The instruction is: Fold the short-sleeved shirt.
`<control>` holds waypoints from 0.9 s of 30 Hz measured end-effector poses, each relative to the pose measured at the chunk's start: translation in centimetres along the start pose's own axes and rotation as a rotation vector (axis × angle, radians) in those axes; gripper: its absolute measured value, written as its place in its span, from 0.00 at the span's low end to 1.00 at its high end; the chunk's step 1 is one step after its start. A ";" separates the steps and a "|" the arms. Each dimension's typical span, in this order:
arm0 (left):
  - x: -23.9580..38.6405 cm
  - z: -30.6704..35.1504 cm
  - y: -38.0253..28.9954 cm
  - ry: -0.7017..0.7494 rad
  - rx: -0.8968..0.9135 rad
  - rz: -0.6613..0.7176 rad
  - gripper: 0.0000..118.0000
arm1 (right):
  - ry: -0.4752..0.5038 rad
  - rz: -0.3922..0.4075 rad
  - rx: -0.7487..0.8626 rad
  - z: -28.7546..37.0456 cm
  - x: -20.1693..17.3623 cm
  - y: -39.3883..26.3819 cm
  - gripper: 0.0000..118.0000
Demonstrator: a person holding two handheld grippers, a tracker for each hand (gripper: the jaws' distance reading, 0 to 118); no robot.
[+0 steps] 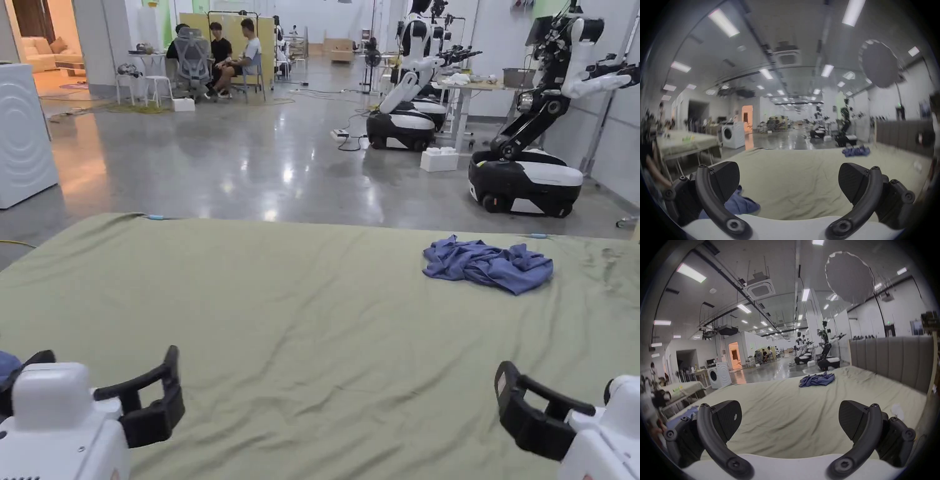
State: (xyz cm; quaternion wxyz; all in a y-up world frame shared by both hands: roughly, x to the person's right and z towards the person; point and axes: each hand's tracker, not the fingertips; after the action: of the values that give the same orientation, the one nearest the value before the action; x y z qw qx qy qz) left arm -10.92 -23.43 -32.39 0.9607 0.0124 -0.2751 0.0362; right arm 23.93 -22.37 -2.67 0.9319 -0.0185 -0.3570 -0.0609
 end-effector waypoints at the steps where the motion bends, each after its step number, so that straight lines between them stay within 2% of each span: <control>1: -0.7 -0.1 -0.1 -0.019 -0.018 0.035 1.00 | 0.036 0.042 -0.011 0.3 -1.0 0.1 1.00; 2: -0.3 0.1 -0.1 -0.020 -0.021 0.022 1.00 | 0.052 0.088 -0.016 0.5 -1.6 0.0 1.00; 4: -0.3 0.0 -0.2 0.020 -0.023 -0.063 1.00 | 0.012 0.188 -0.012 0.8 -2.7 0.0 1.00; 5: -0.4 -0.1 -0.1 0.010 -0.028 -0.074 1.00 | -0.006 0.192 -0.011 0.4 -2.5 0.3 1.00; 10: 0.3 0.2 0.5 -0.041 -0.065 -0.120 1.00 | -0.020 0.031 -0.057 -0.1 -1.3 1.4 1.00; 14: 1.1 0.6 0.8 -0.035 -0.042 -0.188 1.00 | -0.018 0.045 -0.076 -0.4 -1.1 1.4 1.00; 18: 1.6 1.0 0.5 -0.151 -0.055 -0.259 1.00 | 0.002 0.051 -0.085 0.0 -1.2 1.3 1.00; 20: 2.3 1.3 0.2 -0.094 -0.061 -0.287 1.00 | 0.000 0.071 -0.079 0.2 -1.5 1.4 1.00; 27: 1.2 1.2 0.5 -0.094 -0.051 -0.178 1.00 | 0.030 0.100 -0.080 0.4 -2.3 1.9 1.00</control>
State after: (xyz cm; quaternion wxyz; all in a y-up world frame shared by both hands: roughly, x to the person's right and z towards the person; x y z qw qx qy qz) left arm -10.57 -22.90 -30.69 0.9461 0.0140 -0.3186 -0.0571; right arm 22.23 -20.28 -3.88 0.9375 -0.0726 -0.3390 -0.0289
